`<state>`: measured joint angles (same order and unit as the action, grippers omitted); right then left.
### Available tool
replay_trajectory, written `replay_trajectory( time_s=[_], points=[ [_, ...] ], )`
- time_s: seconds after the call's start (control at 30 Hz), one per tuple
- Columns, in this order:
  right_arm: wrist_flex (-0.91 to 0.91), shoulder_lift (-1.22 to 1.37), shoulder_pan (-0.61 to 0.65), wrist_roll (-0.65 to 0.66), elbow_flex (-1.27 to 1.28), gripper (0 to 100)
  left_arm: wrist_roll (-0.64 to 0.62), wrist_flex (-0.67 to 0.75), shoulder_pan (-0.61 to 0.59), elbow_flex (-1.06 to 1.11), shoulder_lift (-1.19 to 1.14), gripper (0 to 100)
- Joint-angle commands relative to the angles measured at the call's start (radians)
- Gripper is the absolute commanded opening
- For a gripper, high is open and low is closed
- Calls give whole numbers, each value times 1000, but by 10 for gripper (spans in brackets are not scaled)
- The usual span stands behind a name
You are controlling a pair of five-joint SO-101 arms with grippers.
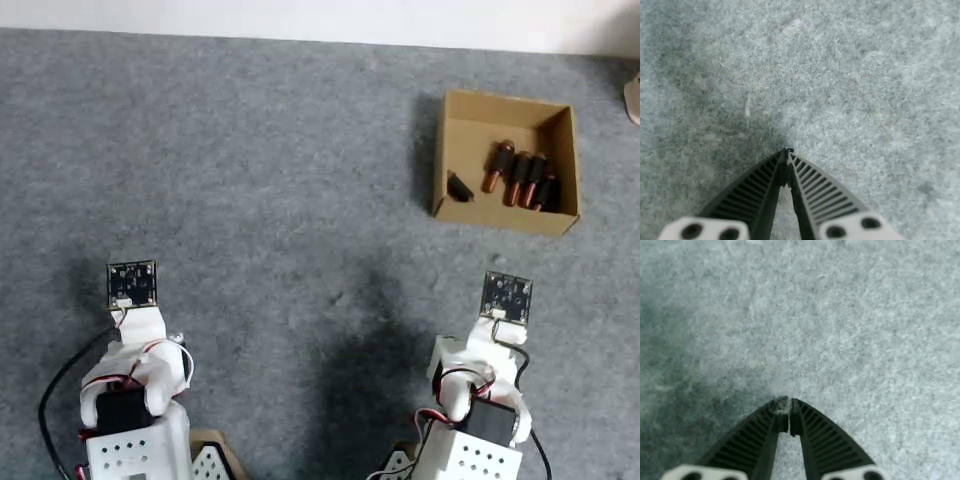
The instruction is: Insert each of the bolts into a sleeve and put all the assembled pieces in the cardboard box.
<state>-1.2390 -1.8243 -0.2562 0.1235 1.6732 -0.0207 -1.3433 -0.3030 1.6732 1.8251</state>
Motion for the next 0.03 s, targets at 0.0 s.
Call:
replay_trajectory(
  time_s=[0.0],
  points=[
    [-5,-15,-7,9,130,6,3,-3,-12,22,-2,6]
  ],
)
